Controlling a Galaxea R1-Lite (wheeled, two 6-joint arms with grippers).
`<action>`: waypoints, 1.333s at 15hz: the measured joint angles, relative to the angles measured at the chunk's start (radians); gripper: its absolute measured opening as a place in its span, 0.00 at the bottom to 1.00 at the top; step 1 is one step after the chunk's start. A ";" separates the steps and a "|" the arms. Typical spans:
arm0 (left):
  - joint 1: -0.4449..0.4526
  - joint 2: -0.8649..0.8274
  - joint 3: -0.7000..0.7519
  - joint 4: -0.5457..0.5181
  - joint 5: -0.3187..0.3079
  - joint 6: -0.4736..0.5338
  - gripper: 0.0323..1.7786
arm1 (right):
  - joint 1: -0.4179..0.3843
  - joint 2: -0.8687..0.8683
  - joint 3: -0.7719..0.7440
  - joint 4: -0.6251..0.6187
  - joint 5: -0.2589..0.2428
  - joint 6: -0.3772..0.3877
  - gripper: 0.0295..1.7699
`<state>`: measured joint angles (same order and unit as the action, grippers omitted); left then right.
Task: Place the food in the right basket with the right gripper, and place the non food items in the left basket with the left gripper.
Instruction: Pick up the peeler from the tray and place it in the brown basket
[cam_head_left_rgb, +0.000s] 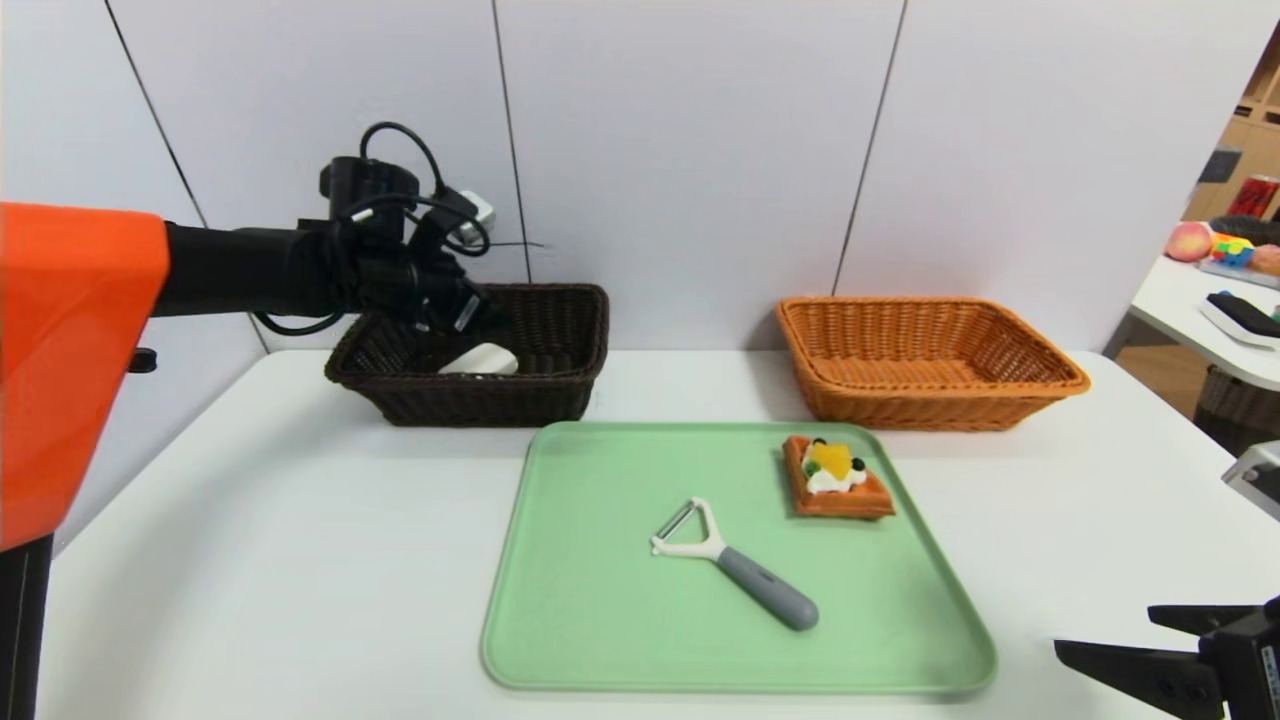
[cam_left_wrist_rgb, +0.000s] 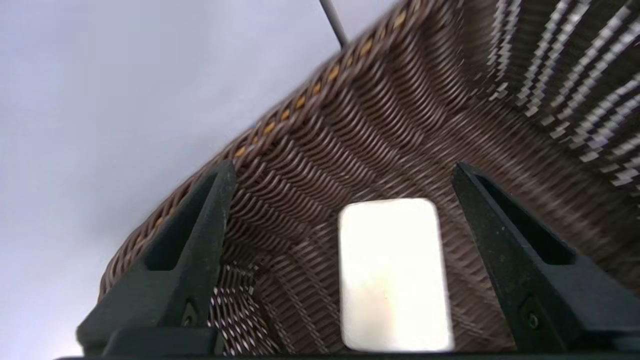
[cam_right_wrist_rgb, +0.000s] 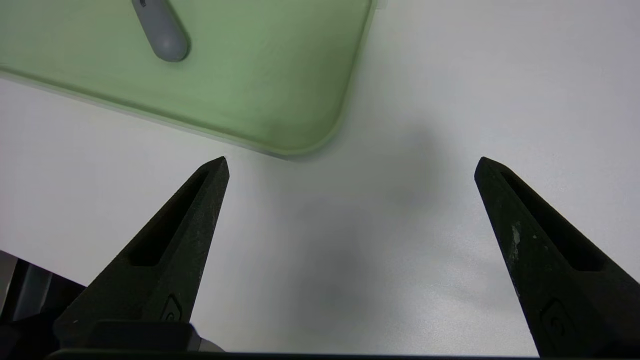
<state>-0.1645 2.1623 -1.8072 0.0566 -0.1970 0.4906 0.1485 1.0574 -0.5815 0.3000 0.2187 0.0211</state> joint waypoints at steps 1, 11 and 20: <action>-0.004 -0.028 -0.018 0.057 -0.003 -0.046 0.87 | -0.002 -0.001 0.001 -0.005 0.001 0.000 0.96; -0.151 -0.410 0.210 0.553 -0.003 -0.433 0.93 | -0.001 -0.002 -0.001 -0.059 0.008 0.015 0.96; -0.484 -0.547 0.469 0.523 0.125 -0.706 0.95 | 0.006 -0.005 0.002 -0.059 0.008 0.016 0.96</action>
<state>-0.6483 1.6149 -1.3383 0.5791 -0.0717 -0.2149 0.1547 1.0526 -0.5791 0.2415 0.2264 0.0370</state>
